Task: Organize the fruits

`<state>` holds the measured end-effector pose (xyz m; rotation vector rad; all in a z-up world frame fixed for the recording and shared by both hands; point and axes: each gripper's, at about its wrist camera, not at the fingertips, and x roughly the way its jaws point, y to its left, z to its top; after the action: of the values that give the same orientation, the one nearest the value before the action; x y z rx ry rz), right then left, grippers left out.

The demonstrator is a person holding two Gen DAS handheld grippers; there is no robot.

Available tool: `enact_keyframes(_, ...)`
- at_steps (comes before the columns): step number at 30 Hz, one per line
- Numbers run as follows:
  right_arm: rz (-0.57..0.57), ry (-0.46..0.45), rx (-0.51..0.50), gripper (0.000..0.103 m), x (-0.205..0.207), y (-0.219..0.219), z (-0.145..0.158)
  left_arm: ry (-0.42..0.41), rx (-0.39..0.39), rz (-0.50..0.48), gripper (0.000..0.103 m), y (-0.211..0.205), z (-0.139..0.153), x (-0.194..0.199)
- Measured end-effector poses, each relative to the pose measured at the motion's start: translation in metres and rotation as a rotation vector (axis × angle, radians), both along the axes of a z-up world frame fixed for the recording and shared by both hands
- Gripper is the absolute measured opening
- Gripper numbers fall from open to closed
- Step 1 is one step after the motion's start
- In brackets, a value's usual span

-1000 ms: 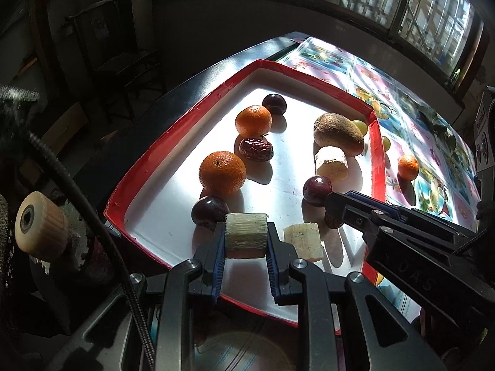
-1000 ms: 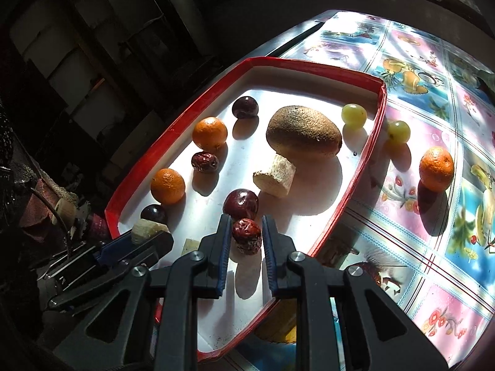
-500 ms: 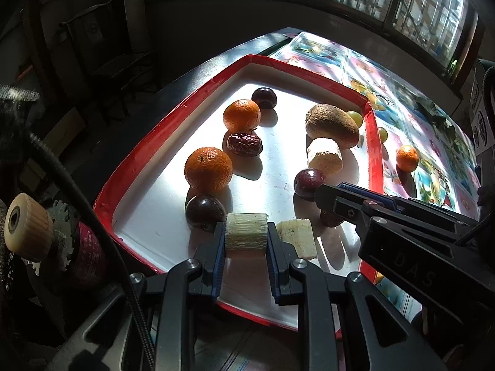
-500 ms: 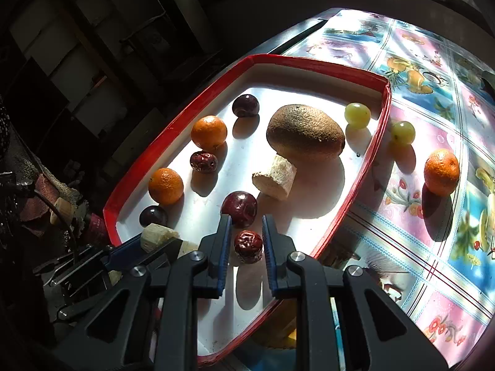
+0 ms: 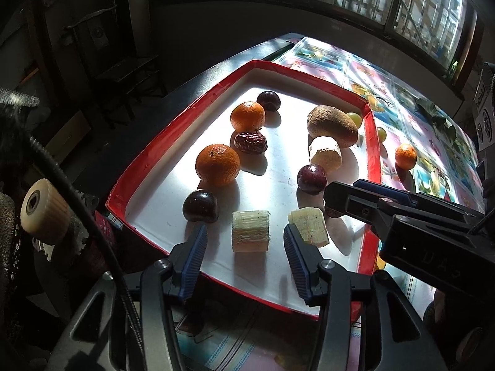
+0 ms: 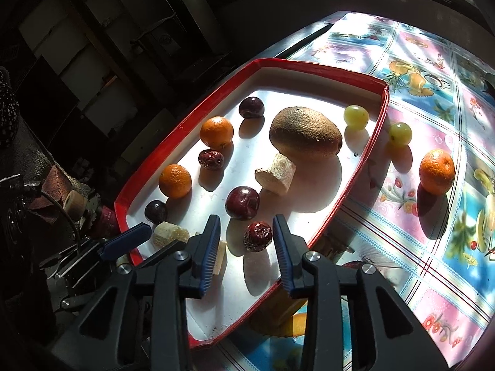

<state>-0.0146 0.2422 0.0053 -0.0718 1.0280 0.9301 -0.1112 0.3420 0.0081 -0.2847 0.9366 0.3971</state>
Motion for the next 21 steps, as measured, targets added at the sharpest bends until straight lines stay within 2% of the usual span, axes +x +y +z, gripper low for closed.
enact_keyframes(2, 0.014, -0.027, -0.008, 0.05, -0.004, -0.002, 0.004, -0.009, 0.02, 0.0, 0.055, -0.004, 0.003, -0.005)
enact_keyframes(4, 0.036, -0.055, -0.01, 0.054, -0.008, -0.005, 0.008, -0.014, 0.036, -0.007, 0.06, -0.009, 0.006, -0.008)
enact_keyframes(9, 0.083, -0.123, -0.004, 0.063, -0.016, -0.021, 0.021, -0.018, 0.055, -0.015, 0.065, -0.018, 0.011, -0.016)
enact_keyframes(16, 0.108, -0.208, 0.026, 0.079, -0.016, -0.046, 0.039, -0.035, 0.061, -0.024, 0.067, -0.03, 0.021, -0.024)
enact_keyframes(21, 0.143, -0.237, 0.0, 0.081, -0.015, -0.055, 0.041, -0.048, 0.065, -0.036, 0.071, -0.036, 0.026, -0.035)
